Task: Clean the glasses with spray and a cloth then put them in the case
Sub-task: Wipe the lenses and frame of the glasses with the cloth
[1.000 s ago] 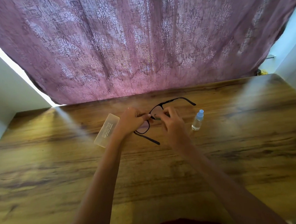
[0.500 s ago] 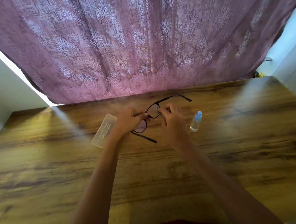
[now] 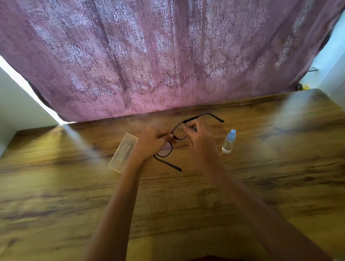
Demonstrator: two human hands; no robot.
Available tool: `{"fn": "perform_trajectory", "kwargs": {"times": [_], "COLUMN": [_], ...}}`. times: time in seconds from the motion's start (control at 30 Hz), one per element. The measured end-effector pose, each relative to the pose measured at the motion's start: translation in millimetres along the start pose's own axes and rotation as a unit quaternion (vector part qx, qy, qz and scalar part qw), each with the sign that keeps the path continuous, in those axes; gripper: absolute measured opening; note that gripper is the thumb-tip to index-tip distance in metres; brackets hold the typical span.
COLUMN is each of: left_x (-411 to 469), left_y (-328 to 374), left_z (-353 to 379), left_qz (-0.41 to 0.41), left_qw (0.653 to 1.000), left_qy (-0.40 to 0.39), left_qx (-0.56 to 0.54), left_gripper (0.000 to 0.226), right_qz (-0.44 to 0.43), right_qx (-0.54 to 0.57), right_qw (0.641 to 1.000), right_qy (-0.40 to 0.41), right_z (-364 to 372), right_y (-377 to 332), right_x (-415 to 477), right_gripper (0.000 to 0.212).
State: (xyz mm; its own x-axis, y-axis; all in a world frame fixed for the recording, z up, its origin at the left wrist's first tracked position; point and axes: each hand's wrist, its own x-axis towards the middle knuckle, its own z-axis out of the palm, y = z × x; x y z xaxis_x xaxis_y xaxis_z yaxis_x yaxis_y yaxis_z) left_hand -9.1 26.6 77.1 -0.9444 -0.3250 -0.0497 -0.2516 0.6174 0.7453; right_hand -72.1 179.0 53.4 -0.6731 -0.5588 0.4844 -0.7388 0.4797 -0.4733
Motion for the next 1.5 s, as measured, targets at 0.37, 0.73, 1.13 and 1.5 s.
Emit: {"fn": "perform_trajectory", "kwargs": {"times": [0.37,0.73,1.13,1.5], "left_x": [-3,-1,-1,7], "left_y": [-6,-2,-1,-8], "left_z": [-3,2,3,6], "left_qz": [0.005,-0.009,-0.038,-0.157], "left_qw": [1.000,1.000,0.999,0.982], "left_qy": [-0.002,-0.003,0.013,0.077], "left_qx": [-0.013,-0.005,-0.028,-0.075], "left_gripper": [0.018,0.018,0.022,0.021], "right_qz": [-0.061,-0.069,0.021,0.231], "right_qx": [0.062,0.036,0.023,0.489], "right_qw": [0.995,0.996,0.999,0.830], "right_qy": [-0.048,-0.033,-0.009,-0.137], "right_z": [-1,1,11,-7], "right_y": [5,3,-5,-18], "right_x": [-6,-5,-18,-16], "right_gripper": [0.029,0.032,0.034,0.022]}}
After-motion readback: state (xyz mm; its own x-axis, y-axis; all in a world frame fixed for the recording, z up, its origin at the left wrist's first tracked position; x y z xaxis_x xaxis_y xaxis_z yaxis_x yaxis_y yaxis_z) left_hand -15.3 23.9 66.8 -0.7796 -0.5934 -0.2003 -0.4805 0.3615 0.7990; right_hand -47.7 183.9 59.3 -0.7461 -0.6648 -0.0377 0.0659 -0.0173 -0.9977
